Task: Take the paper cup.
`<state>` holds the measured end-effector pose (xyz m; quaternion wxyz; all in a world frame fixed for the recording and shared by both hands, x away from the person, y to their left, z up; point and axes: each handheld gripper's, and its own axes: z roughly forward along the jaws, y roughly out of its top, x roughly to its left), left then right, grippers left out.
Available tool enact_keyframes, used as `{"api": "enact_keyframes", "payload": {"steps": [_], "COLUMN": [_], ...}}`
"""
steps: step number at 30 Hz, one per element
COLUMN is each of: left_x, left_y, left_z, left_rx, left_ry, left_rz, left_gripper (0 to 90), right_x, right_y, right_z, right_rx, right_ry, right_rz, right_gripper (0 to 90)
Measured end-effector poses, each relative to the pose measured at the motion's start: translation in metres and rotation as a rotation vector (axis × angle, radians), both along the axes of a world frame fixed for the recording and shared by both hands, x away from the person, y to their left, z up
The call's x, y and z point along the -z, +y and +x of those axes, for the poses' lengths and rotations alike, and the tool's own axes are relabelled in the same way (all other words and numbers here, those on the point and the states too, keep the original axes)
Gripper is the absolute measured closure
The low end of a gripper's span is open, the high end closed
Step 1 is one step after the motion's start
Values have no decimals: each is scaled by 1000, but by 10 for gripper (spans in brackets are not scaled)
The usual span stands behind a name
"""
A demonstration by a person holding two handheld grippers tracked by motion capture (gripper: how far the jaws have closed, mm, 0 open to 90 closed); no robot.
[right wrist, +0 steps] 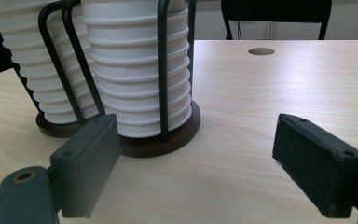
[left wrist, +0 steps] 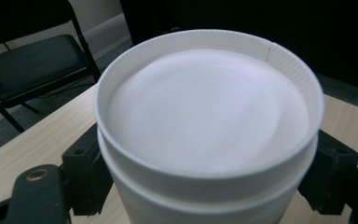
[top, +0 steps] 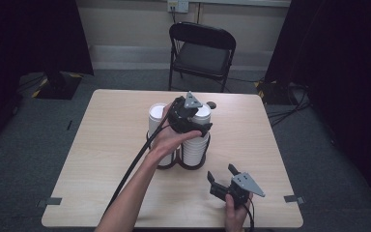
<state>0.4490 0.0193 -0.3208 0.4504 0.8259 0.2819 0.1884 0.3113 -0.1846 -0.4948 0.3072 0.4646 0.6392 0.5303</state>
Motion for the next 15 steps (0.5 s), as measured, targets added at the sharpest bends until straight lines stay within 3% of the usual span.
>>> {"api": "enact_keyframes", "payload": {"steps": [4, 9, 15], "left_x": [0, 0, -4], "left_y": [-1, -1, 2], "left_z": [1, 0, -1], "left_rx": [-35, -41, -37], "left_ry": [6, -6, -23], "left_rz": [-15, -15, -68], "left_gripper": [195, 198, 199], "right_x": [0, 0, 0], "right_y": [0, 0, 0], "right_z": [0, 0, 0], "right_rx": [0, 1, 1], "right_ry": [-2, -2, -2], "right_rz": [1, 1, 2], "right_gripper": [139, 139, 140]}}
